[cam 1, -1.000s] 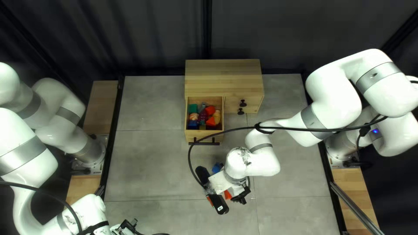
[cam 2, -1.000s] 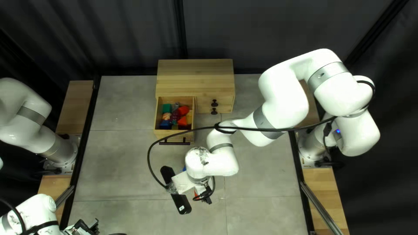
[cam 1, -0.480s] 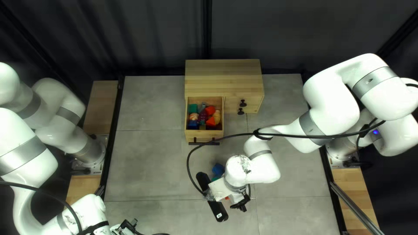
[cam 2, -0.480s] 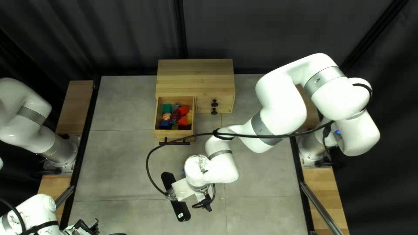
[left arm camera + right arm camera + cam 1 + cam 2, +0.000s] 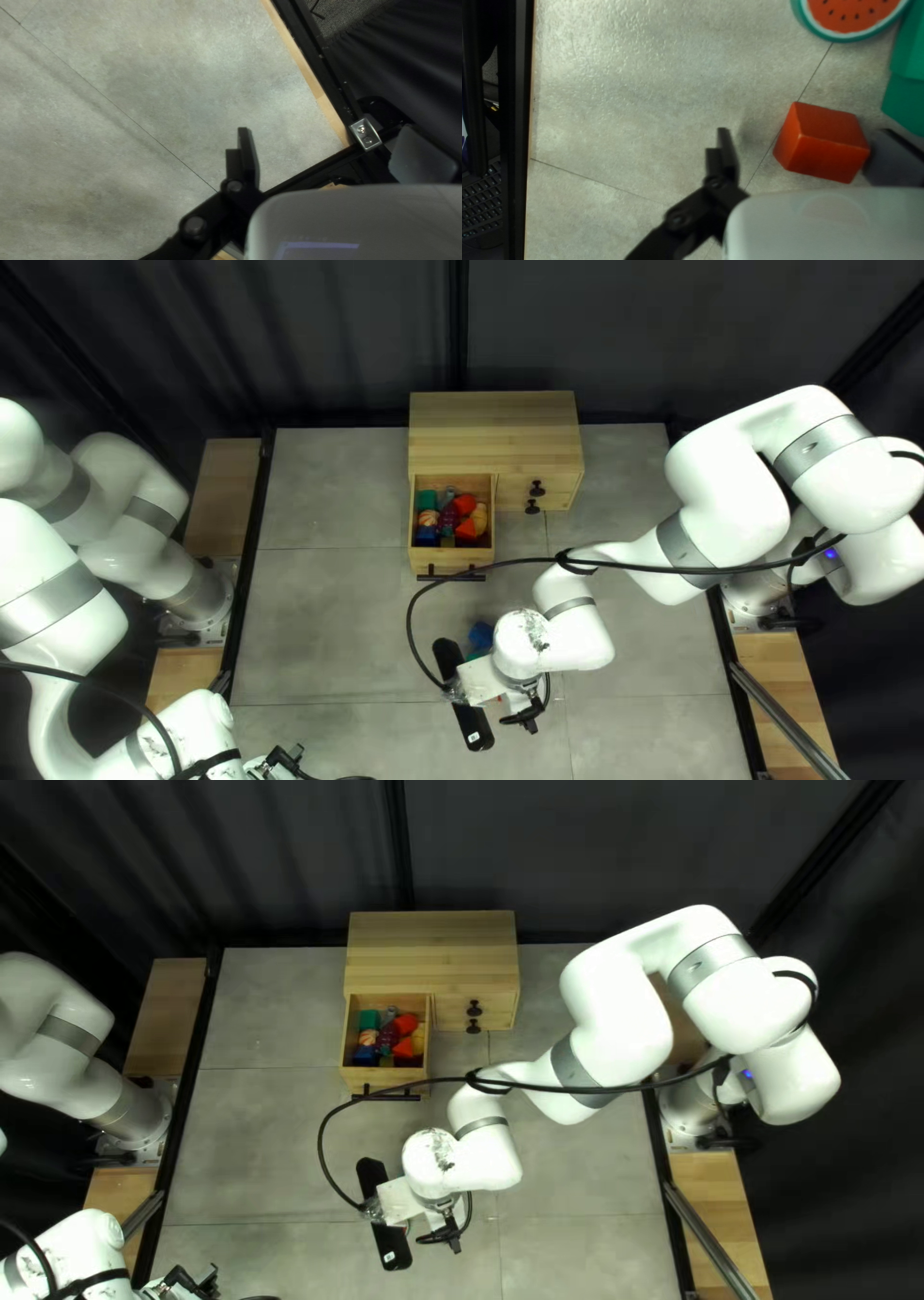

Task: Open drawers and place objects into drawer and close

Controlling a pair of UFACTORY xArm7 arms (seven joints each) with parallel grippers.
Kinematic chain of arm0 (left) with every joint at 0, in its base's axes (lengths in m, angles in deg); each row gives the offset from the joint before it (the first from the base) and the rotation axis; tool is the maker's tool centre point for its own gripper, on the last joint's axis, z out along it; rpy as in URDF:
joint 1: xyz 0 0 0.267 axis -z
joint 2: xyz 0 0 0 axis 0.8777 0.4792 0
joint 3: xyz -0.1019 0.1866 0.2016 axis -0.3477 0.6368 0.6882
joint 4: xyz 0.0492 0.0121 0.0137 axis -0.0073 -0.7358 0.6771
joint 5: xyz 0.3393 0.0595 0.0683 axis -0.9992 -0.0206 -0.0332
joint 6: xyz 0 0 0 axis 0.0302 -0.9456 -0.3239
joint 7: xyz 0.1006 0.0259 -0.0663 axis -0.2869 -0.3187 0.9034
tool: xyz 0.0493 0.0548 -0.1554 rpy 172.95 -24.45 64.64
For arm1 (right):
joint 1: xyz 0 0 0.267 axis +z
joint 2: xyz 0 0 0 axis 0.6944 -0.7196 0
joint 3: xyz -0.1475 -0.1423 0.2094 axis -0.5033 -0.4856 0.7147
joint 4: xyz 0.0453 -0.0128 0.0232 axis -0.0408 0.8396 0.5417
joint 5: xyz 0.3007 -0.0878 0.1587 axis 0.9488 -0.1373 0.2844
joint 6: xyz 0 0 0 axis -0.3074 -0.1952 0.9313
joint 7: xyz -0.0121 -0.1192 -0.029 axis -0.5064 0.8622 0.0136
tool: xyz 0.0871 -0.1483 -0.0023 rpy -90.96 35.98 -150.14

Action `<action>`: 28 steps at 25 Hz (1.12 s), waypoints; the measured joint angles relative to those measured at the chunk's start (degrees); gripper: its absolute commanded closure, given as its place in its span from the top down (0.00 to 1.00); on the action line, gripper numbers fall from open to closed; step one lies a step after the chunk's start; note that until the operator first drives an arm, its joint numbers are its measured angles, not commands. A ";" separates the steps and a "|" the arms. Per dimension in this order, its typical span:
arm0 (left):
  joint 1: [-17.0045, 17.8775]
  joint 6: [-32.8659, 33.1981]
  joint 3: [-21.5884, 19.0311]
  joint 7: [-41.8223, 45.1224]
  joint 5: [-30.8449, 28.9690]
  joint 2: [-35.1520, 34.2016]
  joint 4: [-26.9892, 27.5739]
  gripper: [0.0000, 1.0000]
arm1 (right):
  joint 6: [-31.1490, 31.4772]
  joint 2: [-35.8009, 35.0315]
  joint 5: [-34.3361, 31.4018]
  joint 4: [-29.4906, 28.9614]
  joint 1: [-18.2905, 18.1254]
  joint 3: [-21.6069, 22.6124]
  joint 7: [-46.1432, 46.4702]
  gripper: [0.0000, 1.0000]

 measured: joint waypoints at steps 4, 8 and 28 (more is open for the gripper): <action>0.00 0.00 0.00 0.00 0.00 0.00 0.00 1.00 | 2.65 1.62 -1.32 -0.34 0.70 -0.70 -1.63 0.02; 0.00 0.00 0.00 0.00 0.00 0.00 0.00 1.00 | 8.07 6.12 -3.60 -0.25 0.90 -1.78 -2.80 0.01; 0.00 0.00 0.00 0.00 0.00 0.00 0.00 1.00 | 22.48 15.58 -21.43 -10.04 -8.68 -13.34 2.58 0.02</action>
